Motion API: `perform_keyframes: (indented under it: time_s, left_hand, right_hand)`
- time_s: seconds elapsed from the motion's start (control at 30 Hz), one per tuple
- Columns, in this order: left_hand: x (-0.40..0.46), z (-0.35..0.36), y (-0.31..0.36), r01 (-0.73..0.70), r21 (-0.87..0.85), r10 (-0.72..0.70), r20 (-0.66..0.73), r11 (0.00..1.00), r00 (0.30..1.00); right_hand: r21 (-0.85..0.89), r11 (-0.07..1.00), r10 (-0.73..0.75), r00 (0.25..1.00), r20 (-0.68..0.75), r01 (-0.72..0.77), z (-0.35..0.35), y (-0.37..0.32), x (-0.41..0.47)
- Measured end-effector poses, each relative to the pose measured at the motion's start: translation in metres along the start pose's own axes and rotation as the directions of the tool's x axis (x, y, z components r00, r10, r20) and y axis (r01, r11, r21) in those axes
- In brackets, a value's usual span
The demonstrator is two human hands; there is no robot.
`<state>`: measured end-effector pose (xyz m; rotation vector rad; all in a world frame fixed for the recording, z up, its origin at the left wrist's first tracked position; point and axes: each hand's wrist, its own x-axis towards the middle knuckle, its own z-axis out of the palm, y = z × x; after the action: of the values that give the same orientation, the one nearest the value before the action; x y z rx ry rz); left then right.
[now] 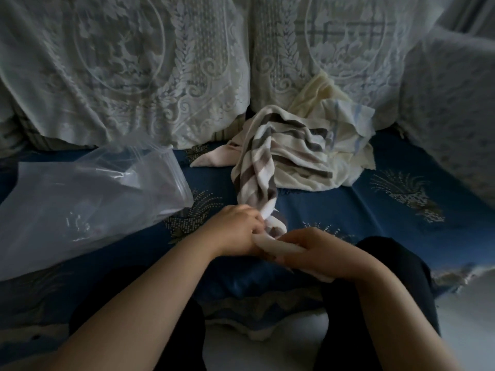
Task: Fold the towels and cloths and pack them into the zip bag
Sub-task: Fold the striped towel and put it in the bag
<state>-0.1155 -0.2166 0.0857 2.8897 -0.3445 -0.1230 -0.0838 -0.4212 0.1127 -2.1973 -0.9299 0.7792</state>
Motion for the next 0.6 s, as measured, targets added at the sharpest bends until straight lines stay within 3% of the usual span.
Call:
perform_keyframes:
  time_s: [0.07, 0.13, 0.2, 0.27, 0.33, 0.4, 0.5, 0.57, 0.6]
  left_hand:
    - [-0.003, -0.007, -0.007, 0.133, 0.091, -0.143, 0.109, 0.987, 0.984]
    - [-0.004, -0.010, -0.017, 0.238, 0.232, -0.269, 0.111, 0.943, 0.957]
    - [-0.005, -0.014, -0.028, 0.406, 0.347, -0.426, -0.020, 0.845, 0.905]
    - [-0.006, -0.023, -0.033, 0.606, 0.317, -0.567, -0.213, 0.730, 0.795]
    - [-0.010, -0.031, -0.036, 0.734, 0.241, -0.677, -0.286, 0.634, 0.678]
    - [-0.013, -0.034, -0.038, 0.791, 0.222, -0.768, -0.200, 0.570, 0.609]
    - [-0.014, -0.027, -0.038, 0.796, 0.112, -0.790, -0.097, 0.595, 0.605]
    - [-0.011, -0.025, -0.035, 0.749, -0.047, -0.741, -0.199, 0.661, 0.642]
    - [-0.009, -0.024, -0.034, 0.716, -0.125, -0.718, -0.266, 0.687, 0.643]
  right_hand:
    - [0.016, 1.000, -0.021, 0.998, 0.064, 0.020, -0.009, 0.005, -0.012]
    - [0.119, 0.993, -0.039, 0.987, 0.155, 0.021, -0.018, 0.009, -0.024]
    - [0.219, 0.976, -0.066, 0.963, 0.261, 0.008, -0.026, 0.016, -0.034]
    - [0.322, 0.947, -0.114, 0.936, 0.333, 0.001, -0.034, 0.023, -0.041]
    - [0.394, 0.918, -0.117, 0.931, 0.345, -0.031, -0.041, 0.030, -0.042]
    - [0.398, 0.909, 0.015, 0.962, 0.272, -0.127, -0.047, 0.039, -0.034]
    - [0.070, 0.958, 0.282, 0.957, -0.066, -0.277, -0.050, 0.061, 0.004]
    - [-0.124, 0.926, 0.313, 0.910, -0.271, -0.356, -0.050, 0.080, 0.040]
    - [-0.169, 0.908, 0.321, 0.896, -0.307, -0.383, -0.050, 0.087, 0.057]
